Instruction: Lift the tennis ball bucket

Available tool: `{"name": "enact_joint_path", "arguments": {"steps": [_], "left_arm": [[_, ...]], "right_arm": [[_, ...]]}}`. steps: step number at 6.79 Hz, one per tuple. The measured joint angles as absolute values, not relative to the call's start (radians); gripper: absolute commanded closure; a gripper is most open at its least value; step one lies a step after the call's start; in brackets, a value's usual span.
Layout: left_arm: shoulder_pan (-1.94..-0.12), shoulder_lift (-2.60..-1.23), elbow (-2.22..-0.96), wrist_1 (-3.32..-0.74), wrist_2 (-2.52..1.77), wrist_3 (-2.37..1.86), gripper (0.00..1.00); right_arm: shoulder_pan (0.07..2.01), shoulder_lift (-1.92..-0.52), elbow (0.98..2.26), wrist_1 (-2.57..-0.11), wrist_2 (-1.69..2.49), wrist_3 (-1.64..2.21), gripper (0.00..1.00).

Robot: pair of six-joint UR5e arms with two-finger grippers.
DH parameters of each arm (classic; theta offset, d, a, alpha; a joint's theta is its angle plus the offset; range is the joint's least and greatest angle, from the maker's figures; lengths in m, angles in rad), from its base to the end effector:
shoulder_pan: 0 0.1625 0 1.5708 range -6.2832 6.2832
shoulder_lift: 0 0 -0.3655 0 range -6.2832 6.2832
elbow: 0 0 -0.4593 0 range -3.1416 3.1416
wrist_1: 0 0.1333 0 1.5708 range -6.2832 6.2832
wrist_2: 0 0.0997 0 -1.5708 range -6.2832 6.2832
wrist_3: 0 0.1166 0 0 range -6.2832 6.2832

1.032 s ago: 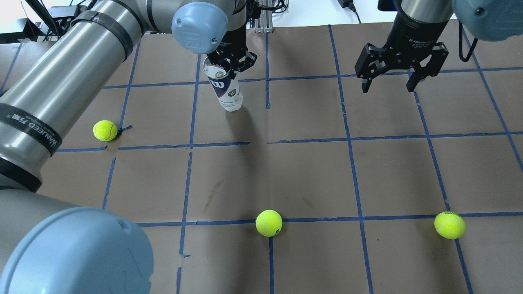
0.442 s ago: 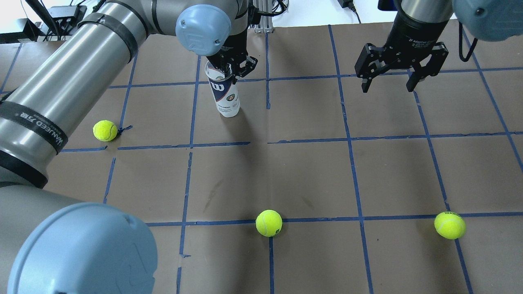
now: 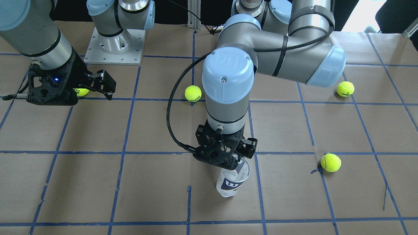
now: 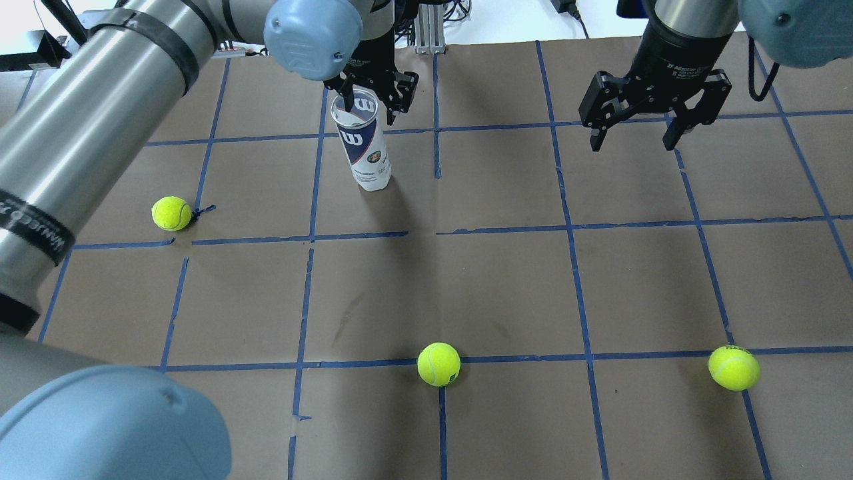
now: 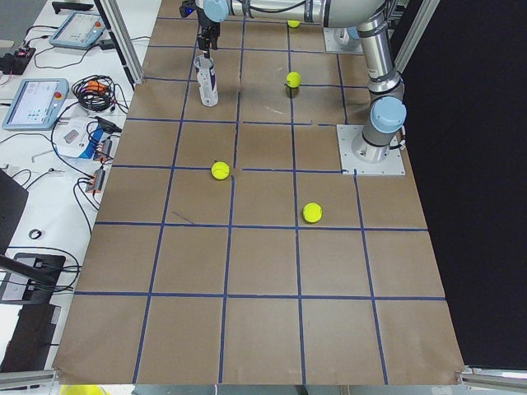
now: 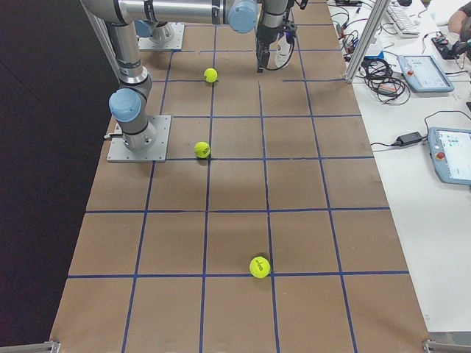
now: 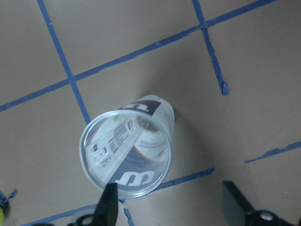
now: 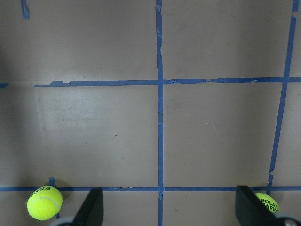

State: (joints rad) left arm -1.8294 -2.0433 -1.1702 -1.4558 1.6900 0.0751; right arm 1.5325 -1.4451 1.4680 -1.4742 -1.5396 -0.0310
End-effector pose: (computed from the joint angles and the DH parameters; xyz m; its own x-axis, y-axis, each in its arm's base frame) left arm -0.3019 -0.6743 0.3436 -0.9393 0.3207 -0.1217 0.3269 0.9445 -0.0340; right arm 0.1142 -0.5949 0.3870 -0.9993 0.0112 -0.0346 0.0070 0.9930 0.1182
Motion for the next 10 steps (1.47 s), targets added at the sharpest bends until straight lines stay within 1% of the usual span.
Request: {"name": "enact_joint_path", "arguments": {"steps": [2,4,5,6,10], "left_arm": [[-1.759,-1.884,-1.231,-1.486,1.691,0.074,0.03],[-1.63,-1.707,-1.368,-1.511,1.667,0.07,0.0],[-1.598,-1.656,-1.427,-1.514,1.644,0.053,0.0],[-1.586,-1.632,-1.452,-1.53,1.621,0.028,0.0],[-1.58,-1.615,-1.477,-1.588,1.576,0.019,0.0]], "right_arm": [[1.532,-1.445,1.468,-1.474,-1.54,-0.034,0.0],[1.532,-1.445,1.468,-1.474,-1.54,-0.033,0.0],[1.532,-1.445,1.468,-1.474,-1.54,-0.033,0.0],[1.533,-1.445,1.466,-1.474,-1.54,-0.032,0.0],[1.542,-1.451,1.456,-1.521,-1.548,-0.023,0.0]]}}
